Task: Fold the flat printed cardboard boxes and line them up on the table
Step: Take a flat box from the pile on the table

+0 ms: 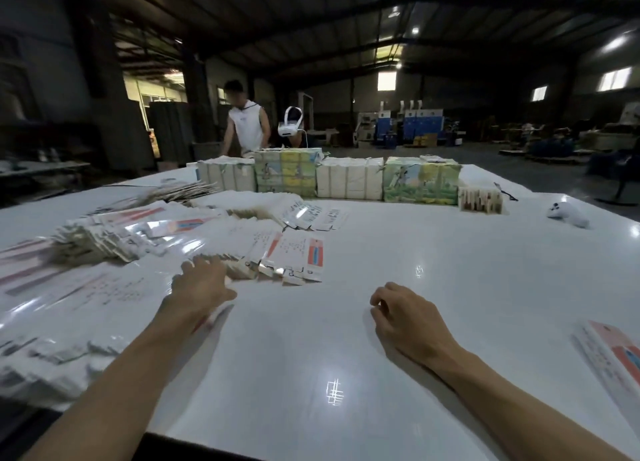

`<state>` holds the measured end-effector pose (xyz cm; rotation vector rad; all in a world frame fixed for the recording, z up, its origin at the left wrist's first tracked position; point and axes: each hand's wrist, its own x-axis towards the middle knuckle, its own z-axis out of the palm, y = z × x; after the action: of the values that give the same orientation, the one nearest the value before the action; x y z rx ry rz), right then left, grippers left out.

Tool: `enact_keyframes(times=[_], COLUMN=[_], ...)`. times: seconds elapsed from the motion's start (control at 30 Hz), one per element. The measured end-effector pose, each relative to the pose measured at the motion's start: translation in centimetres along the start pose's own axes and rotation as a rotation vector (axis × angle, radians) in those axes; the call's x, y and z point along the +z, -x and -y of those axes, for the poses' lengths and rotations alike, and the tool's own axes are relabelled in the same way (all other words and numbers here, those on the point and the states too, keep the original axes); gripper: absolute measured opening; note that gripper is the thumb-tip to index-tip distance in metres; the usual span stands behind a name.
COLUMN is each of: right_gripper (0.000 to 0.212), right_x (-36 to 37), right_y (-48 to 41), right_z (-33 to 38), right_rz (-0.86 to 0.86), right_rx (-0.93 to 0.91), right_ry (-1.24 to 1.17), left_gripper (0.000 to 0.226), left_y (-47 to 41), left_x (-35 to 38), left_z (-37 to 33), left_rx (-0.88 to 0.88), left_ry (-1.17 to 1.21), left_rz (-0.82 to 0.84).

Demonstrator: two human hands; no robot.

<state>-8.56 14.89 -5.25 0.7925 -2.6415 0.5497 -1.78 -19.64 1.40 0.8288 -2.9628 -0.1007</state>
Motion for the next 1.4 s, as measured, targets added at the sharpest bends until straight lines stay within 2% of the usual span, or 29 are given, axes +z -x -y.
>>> enact_keyframes(times=[0.07, 0.13, 0.3, 0.4, 0.53, 0.67, 0.93, 1.1, 1.17, 1.27, 1.33, 1.4], right_gripper=[0.013, 0.013, 0.014, 0.014, 0.015, 0.015, 0.011, 0.01, 0.01, 0.01, 0.015, 0.02], right_x=[0.0, 0.0, -0.1, -0.1, 0.1, 0.4, 0.6, 0.7, 0.7, 0.6, 0.4, -0.1], right_y=[0.0, -0.1, 0.2, 0.2, 0.2, 0.1, 0.0, 0.0, 0.0, -0.1, -0.1, -0.1], right_z=[-0.1, 0.0, -0.1, -0.3, -0.5, -0.7, -1.1, -1.1, -1.1, -0.9, -0.8, -0.7], right_rz=[0.001, 0.011, 0.026, 0.029, 0.036, 0.044, 0.059, 0.06, 0.058, 0.047, -0.019, -0.147], right_rx=[0.004, -0.001, -0.013, -0.007, 0.0, -0.005, -0.023, -0.029, -0.033, -0.015, 0.006, 0.021], right_ry=[-0.047, -0.069, -0.093, -0.127, -0.135, -0.155, -0.182, -0.201, -0.198, -0.246, -0.364, -0.462], left_gripper=[0.094, 0.1, 0.086, 0.086, 0.061, 0.046, 0.032, 0.032, 0.03, 0.031, 0.032, 0.034], left_y=[0.4, 0.6, 0.5, 0.4, 0.1, 0.1, -0.7, -0.5, -0.2, 0.3, 0.5, 0.9], left_x=[-0.2, -0.4, -1.3, -1.5, -2.2, -2.4, -2.2, -3.2, -3.8, -5.1, -5.6, -5.2], left_z=[1.8, 2.8, 3.9, 4.1, 3.9, 3.8, 4.1, 3.5, 2.8, 0.6, -1.8, -4.6], left_rx=[-0.141, -0.191, -0.159, -0.133, -0.081, -0.088, -0.039, -0.076, -0.03, 0.08, 0.13, 0.161], left_ry=[-0.107, -0.109, -0.022, 0.031, 0.037, 0.066, 0.139, 0.12, 0.221, 0.59, 0.899, 1.183], left_rz=[-0.034, -0.037, -0.04, -0.061, -0.129, -0.199, -0.16, -0.303, -0.35, -0.307, -0.083, 0.235])
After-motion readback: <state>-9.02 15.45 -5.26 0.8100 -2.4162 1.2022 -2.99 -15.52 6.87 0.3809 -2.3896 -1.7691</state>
